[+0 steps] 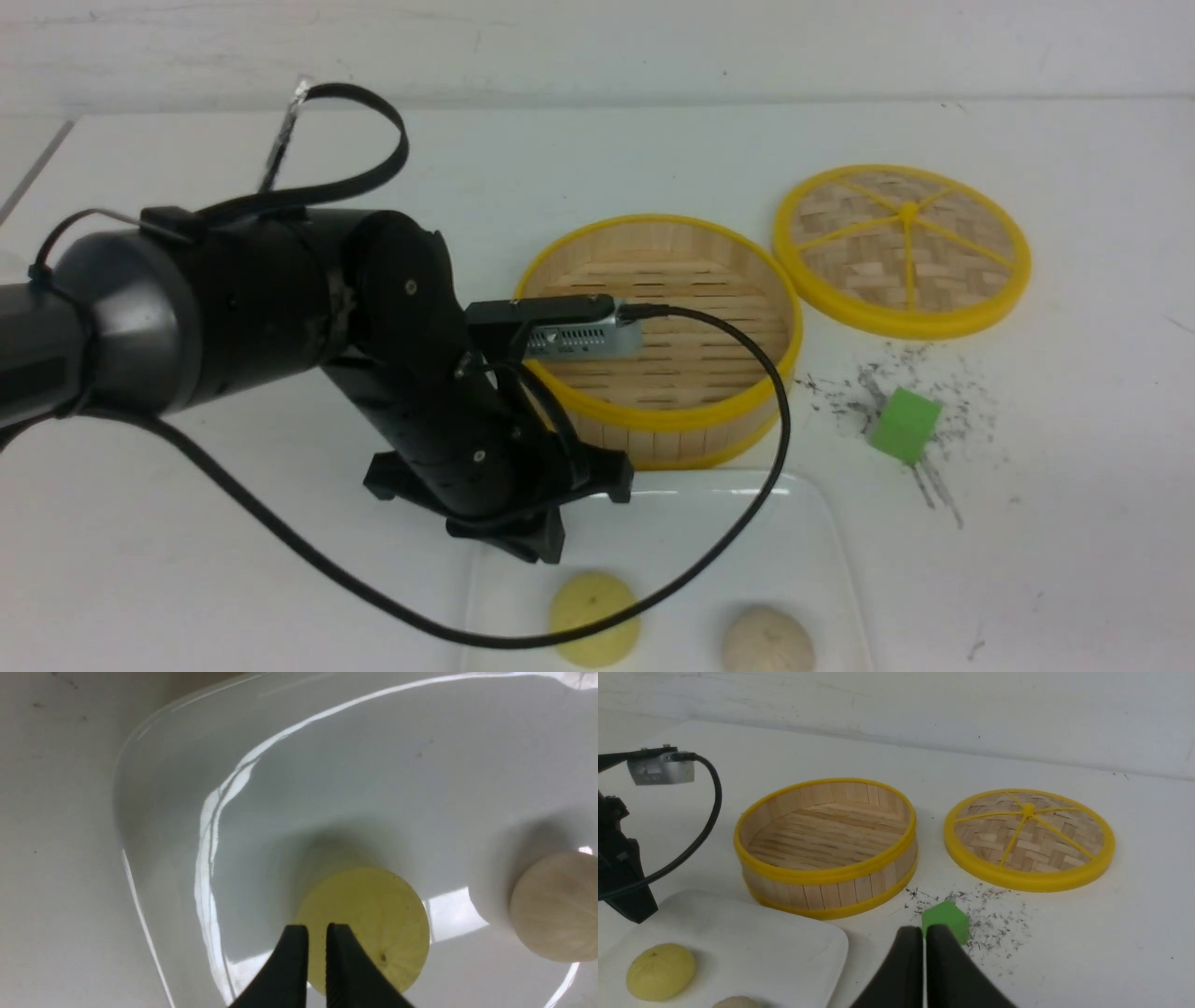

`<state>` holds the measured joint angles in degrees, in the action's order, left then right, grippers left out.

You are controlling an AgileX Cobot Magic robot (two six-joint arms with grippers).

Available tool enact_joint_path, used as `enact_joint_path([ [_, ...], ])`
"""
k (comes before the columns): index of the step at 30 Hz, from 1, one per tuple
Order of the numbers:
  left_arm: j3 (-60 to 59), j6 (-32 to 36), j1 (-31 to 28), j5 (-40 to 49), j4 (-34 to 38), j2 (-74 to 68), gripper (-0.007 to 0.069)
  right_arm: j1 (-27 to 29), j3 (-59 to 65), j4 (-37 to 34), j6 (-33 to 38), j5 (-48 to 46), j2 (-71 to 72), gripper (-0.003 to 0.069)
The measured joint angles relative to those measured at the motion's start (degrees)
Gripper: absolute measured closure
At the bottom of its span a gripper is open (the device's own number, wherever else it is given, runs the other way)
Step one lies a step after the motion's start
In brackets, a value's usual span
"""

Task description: Put the steamed buns into the plate on the white tablecloth.

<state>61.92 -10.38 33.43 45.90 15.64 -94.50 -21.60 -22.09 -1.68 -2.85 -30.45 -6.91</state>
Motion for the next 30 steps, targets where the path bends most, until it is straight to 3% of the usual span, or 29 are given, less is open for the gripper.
enact_joint_path([
  [8, 0.0, 0.0, 0.0, -1.48, -1.6, 0.0, 0.0536, 0.0, 0.63, 0.0, 0.02, -0.24, 0.0, 0.0622],
  [14, 0.0, 0.0, 0.0, -1.62, -2.43, 0.0, 0.0617, 0.0, 0.67, 0.0, 0.07, -0.24, 0.0, 0.0622],
  [22, 0.0, 0.0, 0.0, -1.74, -2.48, 0.0, 0.0622, 0.11, 0.67, 0.0, 0.22, -0.24, 0.6, 0.0613],
  [26, 0.0, 0.0, 0.0, -2.43, -2.48, 0.0, 0.0622, 3.42, 2.29, 0.0, 0.22, 2.07, 2.06, 0.0611],
  [30, 0.0, 0.0, 0.0, -2.82, -2.61, 0.0, 0.0622, 11.07, 8.67, 0.0, 0.22, 7.45, 5.19, 0.0606],
])
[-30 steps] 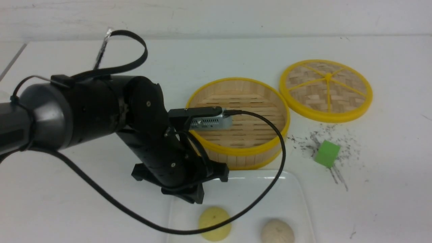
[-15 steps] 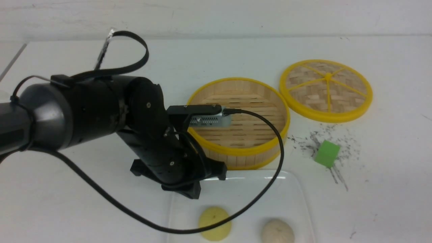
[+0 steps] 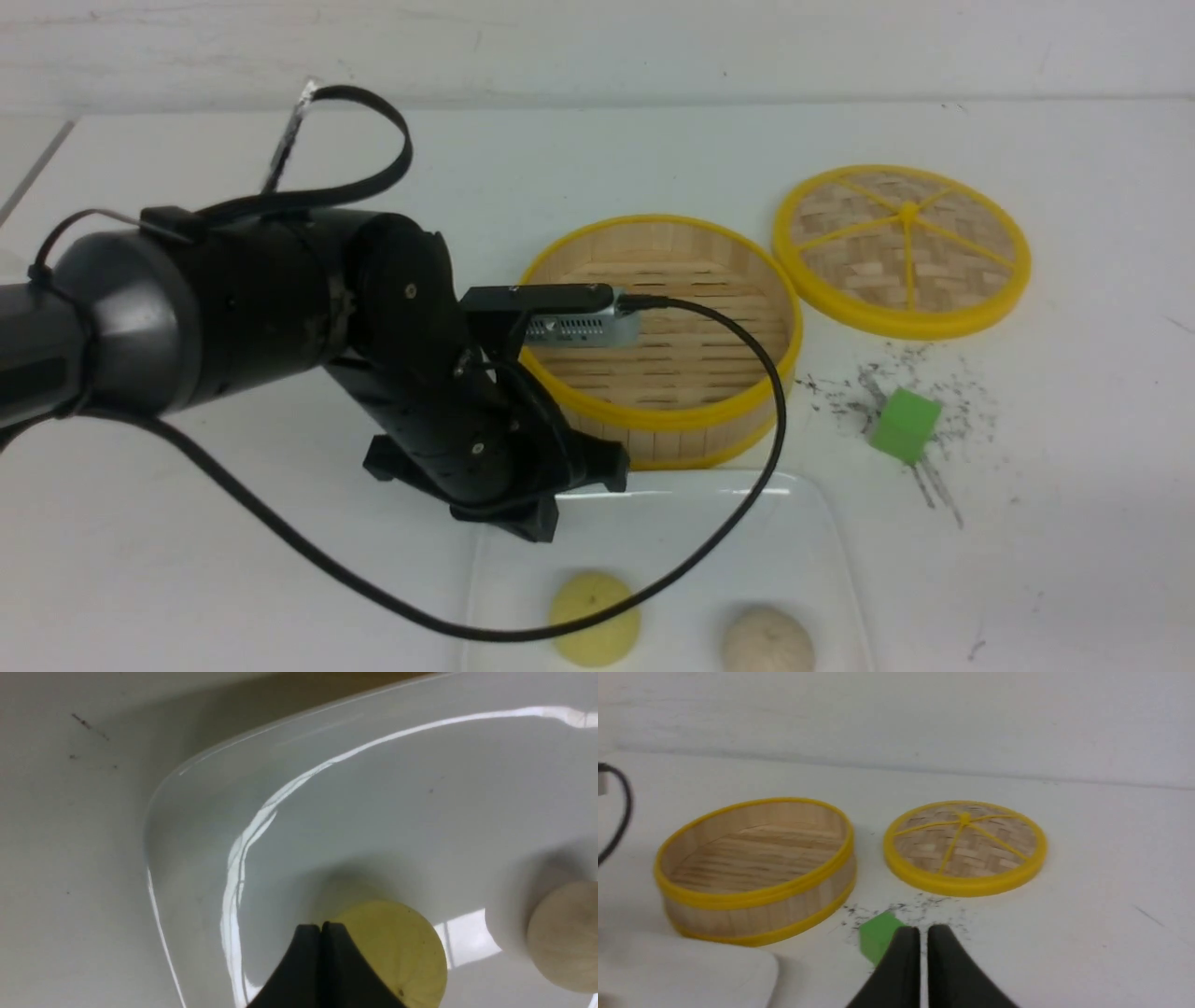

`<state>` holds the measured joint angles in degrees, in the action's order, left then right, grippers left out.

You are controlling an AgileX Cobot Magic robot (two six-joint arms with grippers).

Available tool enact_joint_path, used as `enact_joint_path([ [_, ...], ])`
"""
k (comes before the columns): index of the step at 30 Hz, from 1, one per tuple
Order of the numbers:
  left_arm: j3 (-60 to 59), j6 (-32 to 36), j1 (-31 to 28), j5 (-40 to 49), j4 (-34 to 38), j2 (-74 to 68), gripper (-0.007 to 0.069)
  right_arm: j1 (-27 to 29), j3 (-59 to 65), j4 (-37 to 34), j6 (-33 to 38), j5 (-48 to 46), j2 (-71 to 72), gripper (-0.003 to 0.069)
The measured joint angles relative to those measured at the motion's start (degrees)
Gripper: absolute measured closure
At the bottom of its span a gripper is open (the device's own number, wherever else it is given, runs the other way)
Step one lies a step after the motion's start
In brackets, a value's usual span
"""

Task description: Put the steamed buns into the plate on the white tablecloth.

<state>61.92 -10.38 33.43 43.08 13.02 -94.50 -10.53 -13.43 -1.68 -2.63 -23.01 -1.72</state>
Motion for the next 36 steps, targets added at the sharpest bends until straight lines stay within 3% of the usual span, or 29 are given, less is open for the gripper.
enact_joint_path([
  [3, 0.0, 0.0, 0.0, 0.14, -1.04, 0.4, 0.0622, 5.76, 6.03, 0.0, 0.0, 0.69, 2.14, 0.0602],
  [9, 0.0, 0.0, 0.0, 0.73, -5.03, 7.89, 0.0622, 10.32, 13.53, 0.0, 0.0, -1.92, 2.41, 0.0595],
  [28, -3.15, -0.85, 0.0, 15.45, -19.64, 46.01, 0.0622, 8.99, 14.35, -0.11, 0.16, -0.56, 2.42, 0.057],
  [31, -10.82, -4.65, 0.0, 12.56, -19.64, 53.38, 0.0622, 8.99, 14.35, -0.11, 0.16, -0.41, 2.42, 0.0565],
  [36, -25.25, -12.47, 0.0, -6.24, -19.69, 61.02, 0.0622, 8.99, 14.35, -0.11, 0.19, -0.41, 2.42, 0.056],
])
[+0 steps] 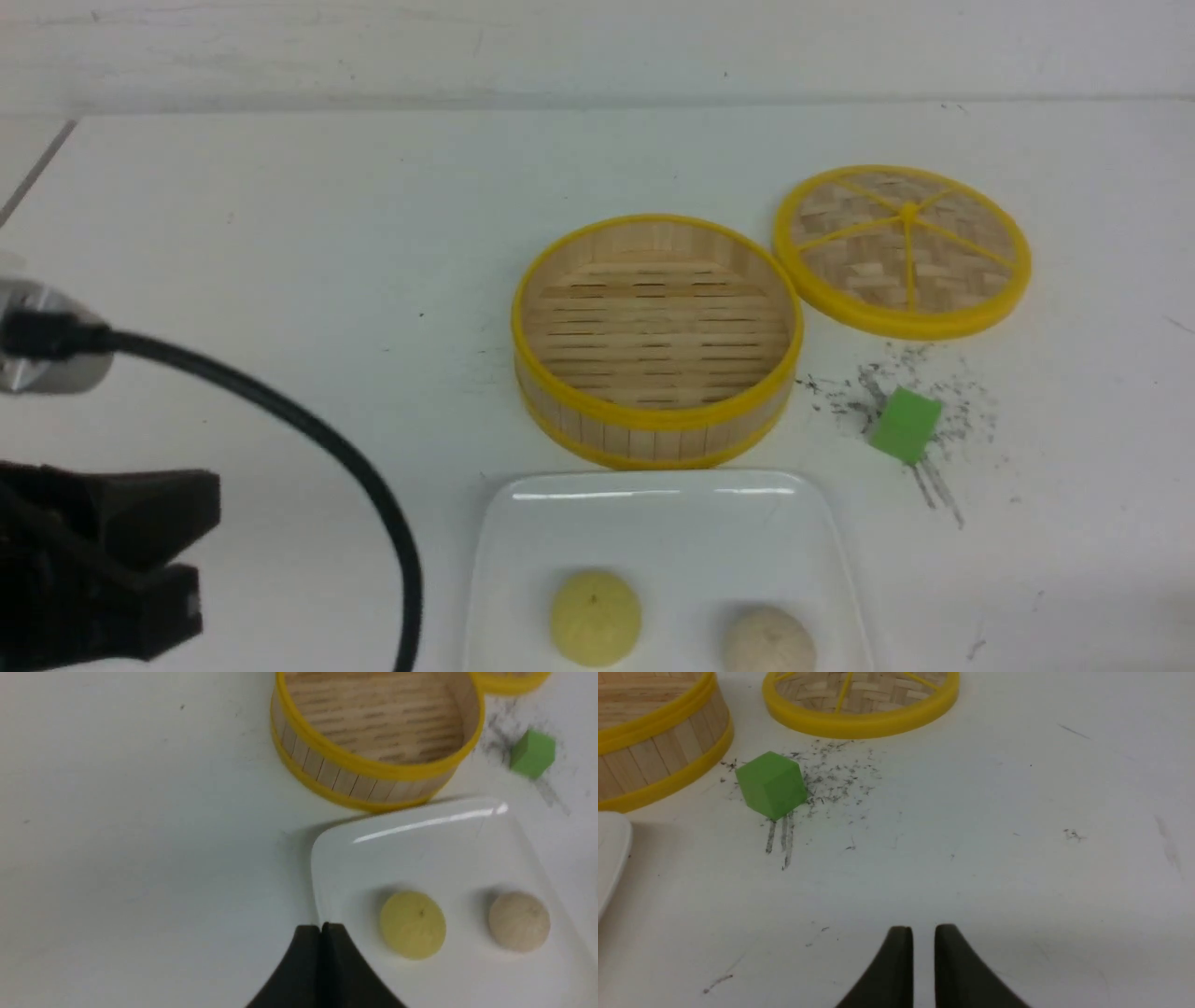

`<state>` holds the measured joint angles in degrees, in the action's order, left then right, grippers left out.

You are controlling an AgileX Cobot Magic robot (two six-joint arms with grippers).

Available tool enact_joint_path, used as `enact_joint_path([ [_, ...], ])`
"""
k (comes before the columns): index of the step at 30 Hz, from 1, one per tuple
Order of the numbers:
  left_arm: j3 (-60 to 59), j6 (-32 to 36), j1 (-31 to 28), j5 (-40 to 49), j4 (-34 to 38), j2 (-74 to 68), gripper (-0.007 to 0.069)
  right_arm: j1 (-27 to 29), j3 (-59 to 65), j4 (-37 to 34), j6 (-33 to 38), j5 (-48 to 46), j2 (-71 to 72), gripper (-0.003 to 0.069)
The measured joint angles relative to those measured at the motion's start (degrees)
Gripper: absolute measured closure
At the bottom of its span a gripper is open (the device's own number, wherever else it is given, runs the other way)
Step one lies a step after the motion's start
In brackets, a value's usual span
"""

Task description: Put the steamed buns into the plate on the white tablecloth.

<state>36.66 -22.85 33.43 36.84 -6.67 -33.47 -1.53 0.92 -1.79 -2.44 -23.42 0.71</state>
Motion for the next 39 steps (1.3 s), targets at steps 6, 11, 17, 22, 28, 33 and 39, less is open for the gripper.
enact_joint_path([
  [6, -10.01, -7.37, 0.0, -19.93, -0.53, 2.13, 0.0622, 0.0, 0.0, 0.0, 0.0, 0.08, 0.0, 0.0556],
  [11, -14.06, -8.56, 0.0, -23.29, -1.3, 2.13, 0.0621, 0.0, 0.01, 0.0, 0.0, 0.07, 0.0, 0.0555],
  [17, -15.51, -8.63, 0.0, -20.72, -1.52, 2.13, 0.0615, 0.0, 0.01, 0.0, 0.0, 0.07, 0.0, 0.0554],
  [22, -15.58, -8.74, 0.0, -19.33, -1.63, 2.13, 0.0609, 0.0, 0.01, 0.05, 0.0, 0.07, 0.0, 0.0548],
  [28, -17.87, -7.25, -0.91, -19.6, -2.41, 2.34, 0.0605, 0.0, 0.01, 0.0, 0.0, 0.07, 0.0, 0.0541],
  [33, -21.41, -6.35, -5.88, -19.67, -2.21, 7.33, 0.0601, 0.0, 0.01, 0.0, 0.0, 0.07, 0.0, 0.0535],
  [39, -27.76, -1.07, -14.4, -19.43, -1.17, 20.53, 0.0594, 0.0, 0.01, 0.0, 0.0, 0.07, 0.0, 0.0528],
])
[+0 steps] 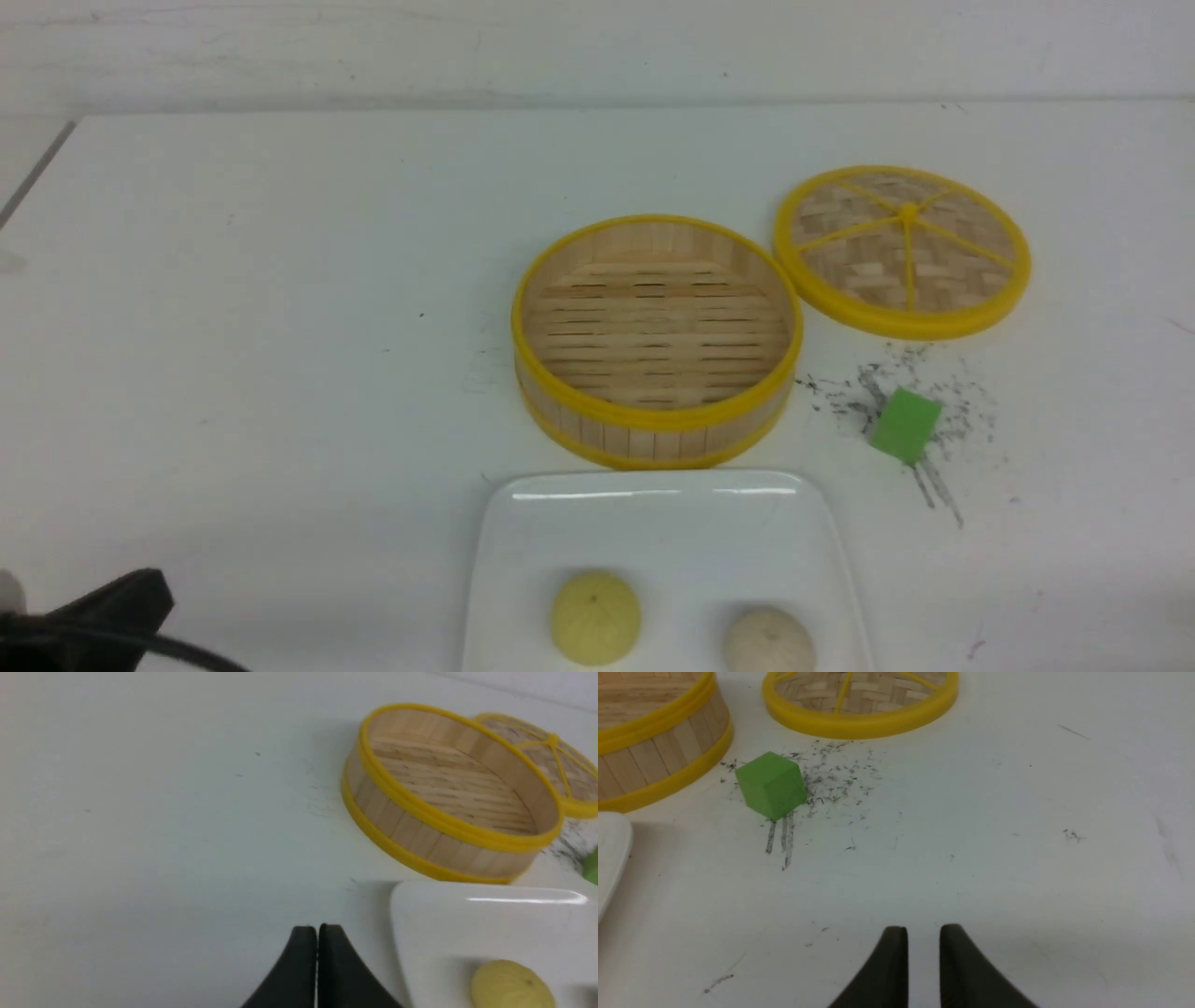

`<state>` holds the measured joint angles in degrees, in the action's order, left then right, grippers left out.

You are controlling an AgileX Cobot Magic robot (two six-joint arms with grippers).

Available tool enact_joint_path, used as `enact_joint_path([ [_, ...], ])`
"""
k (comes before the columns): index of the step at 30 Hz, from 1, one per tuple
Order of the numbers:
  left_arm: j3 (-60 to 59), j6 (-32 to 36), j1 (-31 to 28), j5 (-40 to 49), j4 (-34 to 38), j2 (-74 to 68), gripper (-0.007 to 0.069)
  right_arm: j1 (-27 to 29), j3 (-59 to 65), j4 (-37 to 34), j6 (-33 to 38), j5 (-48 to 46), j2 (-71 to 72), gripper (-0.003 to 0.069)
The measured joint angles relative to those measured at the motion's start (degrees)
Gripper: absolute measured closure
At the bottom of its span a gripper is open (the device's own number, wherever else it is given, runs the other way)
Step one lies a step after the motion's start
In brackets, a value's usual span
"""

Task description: Put the steamed buns into the plate on the white tablecloth.

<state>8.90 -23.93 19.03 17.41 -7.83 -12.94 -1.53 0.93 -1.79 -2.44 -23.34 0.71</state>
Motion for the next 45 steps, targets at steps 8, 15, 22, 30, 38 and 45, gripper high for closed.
enact_joint_path([
  [8, -10.22, 3.65, -14.38, 1.47, 2.01, 13.22, 0.0589, 0.0, 0.0, 0.0, 0.0, 0.0, 0.0, 0.0525],
  [15, -10.31, 4.12, -16.51, 4.24, 1.27, 13.59, 0.0585, 0.0, 0.0, 0.05, 0.0, 0.0, 0.0, 0.0519],
  [22, -10.24, 9.18, -16.51, 4.42, 1.08, 13.59, 0.0577, 0.0, 0.0, 0.05, 0.0, 0.0, 0.0, 0.051],
  [30, -10.24, 9.93, -16.51, 4.59, 1.07, 13.59, 0.0571, 0.0, 0.0, 0.06, 0.0, 0.0, 0.0, 0.0505],
  [38, -10.24, 6.62, -16.51, 4.6, 1.12, 13.59, 0.0566, 0.0, 0.0, 0.06, 0.0, 0.0, 0.0, 0.0491],
  [45, -10.24, 6.45, -16.51, 4.65, 1.12, 13.59, 0.0555, 0.0, 0.0, 0.06, 0.0, 0.0, 0.0, 0.048],
])
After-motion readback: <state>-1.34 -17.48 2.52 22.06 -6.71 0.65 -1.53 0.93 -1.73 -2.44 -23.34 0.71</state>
